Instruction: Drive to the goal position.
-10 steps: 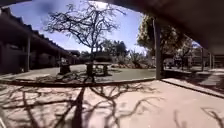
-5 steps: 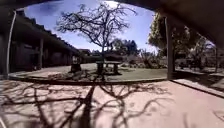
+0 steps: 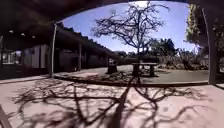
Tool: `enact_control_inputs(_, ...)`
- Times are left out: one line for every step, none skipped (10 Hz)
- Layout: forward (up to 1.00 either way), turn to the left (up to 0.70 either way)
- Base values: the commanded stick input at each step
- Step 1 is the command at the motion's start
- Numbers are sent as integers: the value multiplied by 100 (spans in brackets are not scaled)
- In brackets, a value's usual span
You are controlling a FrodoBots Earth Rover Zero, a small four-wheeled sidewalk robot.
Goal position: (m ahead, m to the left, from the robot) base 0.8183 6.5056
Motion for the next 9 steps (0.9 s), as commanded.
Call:
enact_control_inputs(0, 70)
enact_control_inputs(0, 70)
enact_control_inputs(0, 70)
enact_control_inputs(0, 70)
enact_control_inputs(0, 70)
enact_control_inputs(0, 70)
enact_control_inputs(0, 0)
enact_control_inputs(0, 0)
enact_control_inputs(0, 0)
